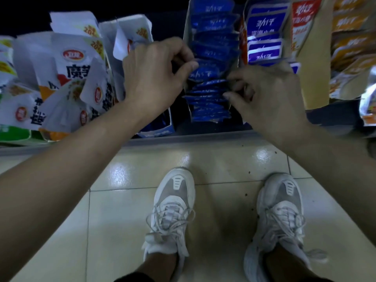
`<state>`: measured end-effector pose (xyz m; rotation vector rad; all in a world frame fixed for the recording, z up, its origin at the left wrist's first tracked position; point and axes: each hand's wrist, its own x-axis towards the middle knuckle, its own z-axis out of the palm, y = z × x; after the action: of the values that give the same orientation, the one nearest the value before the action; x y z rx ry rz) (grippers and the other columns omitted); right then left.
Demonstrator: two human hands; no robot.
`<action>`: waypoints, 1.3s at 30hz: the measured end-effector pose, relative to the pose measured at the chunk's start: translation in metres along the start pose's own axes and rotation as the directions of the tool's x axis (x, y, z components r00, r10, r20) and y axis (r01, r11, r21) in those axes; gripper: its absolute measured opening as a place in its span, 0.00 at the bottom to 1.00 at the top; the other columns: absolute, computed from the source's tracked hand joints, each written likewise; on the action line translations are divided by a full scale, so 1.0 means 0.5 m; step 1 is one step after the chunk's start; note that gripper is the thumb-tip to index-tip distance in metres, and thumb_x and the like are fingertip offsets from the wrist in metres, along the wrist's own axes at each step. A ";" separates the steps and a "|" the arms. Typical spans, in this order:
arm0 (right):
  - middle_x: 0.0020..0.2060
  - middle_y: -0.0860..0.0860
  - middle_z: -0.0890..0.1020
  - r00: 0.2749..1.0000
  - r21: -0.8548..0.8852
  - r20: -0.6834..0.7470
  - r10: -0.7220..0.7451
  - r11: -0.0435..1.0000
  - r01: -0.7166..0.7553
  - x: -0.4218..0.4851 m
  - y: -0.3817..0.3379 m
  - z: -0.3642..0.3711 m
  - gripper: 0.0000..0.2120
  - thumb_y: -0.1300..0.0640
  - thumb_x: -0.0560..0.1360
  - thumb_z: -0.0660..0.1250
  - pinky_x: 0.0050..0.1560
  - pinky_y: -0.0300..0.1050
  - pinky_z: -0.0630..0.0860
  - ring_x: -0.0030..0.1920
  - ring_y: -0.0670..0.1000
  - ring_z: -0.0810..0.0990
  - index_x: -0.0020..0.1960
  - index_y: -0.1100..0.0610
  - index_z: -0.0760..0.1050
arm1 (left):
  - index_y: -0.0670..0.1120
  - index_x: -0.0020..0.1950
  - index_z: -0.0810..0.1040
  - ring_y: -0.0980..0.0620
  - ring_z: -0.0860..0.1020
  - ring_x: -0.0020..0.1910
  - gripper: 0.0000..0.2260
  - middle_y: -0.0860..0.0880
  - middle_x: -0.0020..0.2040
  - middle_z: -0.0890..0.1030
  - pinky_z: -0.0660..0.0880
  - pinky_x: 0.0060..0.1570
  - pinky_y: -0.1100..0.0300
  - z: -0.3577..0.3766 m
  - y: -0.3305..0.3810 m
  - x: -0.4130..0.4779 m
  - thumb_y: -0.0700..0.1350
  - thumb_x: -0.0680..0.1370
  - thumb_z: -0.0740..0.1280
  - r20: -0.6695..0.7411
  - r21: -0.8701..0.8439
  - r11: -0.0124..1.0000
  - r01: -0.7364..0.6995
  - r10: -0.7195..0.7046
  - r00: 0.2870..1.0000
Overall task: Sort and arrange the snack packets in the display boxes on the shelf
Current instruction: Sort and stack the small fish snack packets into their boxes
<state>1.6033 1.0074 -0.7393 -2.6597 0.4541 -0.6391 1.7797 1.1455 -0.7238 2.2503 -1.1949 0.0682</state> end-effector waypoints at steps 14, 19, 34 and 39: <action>0.41 0.57 0.82 0.986 -0.271 0.113 -0.119 0.951 0.146 0.036 0.027 0.037 0.09 0.61 0.80 0.62 0.46 0.50 0.66 0.37 0.59 0.79 0.47 0.61 0.80 | 0.54 0.47 0.83 0.69 0.74 0.32 0.09 0.62 0.40 0.81 0.72 0.35 0.62 0.009 -0.005 -0.002 0.58 0.78 0.69 -0.033 -0.085 0.994 0.066 -0.069 0.997; 0.41 0.56 0.82 0.987 -0.189 0.000 -0.163 0.969 0.160 0.034 0.014 0.028 0.08 0.60 0.80 0.63 0.44 0.50 0.67 0.37 0.57 0.78 0.48 0.61 0.80 | 0.54 0.45 0.84 0.65 0.77 0.33 0.10 0.60 0.39 0.83 0.77 0.36 0.59 0.005 -0.004 -0.007 0.59 0.77 0.71 -0.048 -0.135 0.988 0.070 -0.077 0.996; 0.44 0.58 0.80 0.984 -0.039 -0.137 -0.114 0.993 0.110 0.017 -0.001 0.022 0.06 0.60 0.78 0.68 0.46 0.49 0.73 0.45 0.59 0.77 0.47 0.63 0.81 | 0.53 0.51 0.88 0.47 0.79 0.46 0.14 0.52 0.41 0.86 0.76 0.48 0.45 -0.029 -0.013 -0.072 0.60 0.77 0.69 0.082 0.004 0.994 -0.113 0.113 0.990; 0.44 0.58 0.82 0.988 -0.002 -0.125 -0.089 0.996 0.089 0.022 -0.005 0.028 0.06 0.60 0.78 0.68 0.45 0.55 0.77 0.44 0.59 0.79 0.48 0.63 0.82 | 0.54 0.52 0.87 0.47 0.79 0.45 0.14 0.51 0.36 0.83 0.70 0.51 0.48 -0.030 -0.007 -0.070 0.59 0.78 0.67 0.149 0.038 0.981 -0.188 0.180 0.972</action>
<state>1.6198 1.0092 -0.7458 -2.6586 0.3692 -0.8358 1.7649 1.1807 -0.7235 2.2143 -1.4938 0.0084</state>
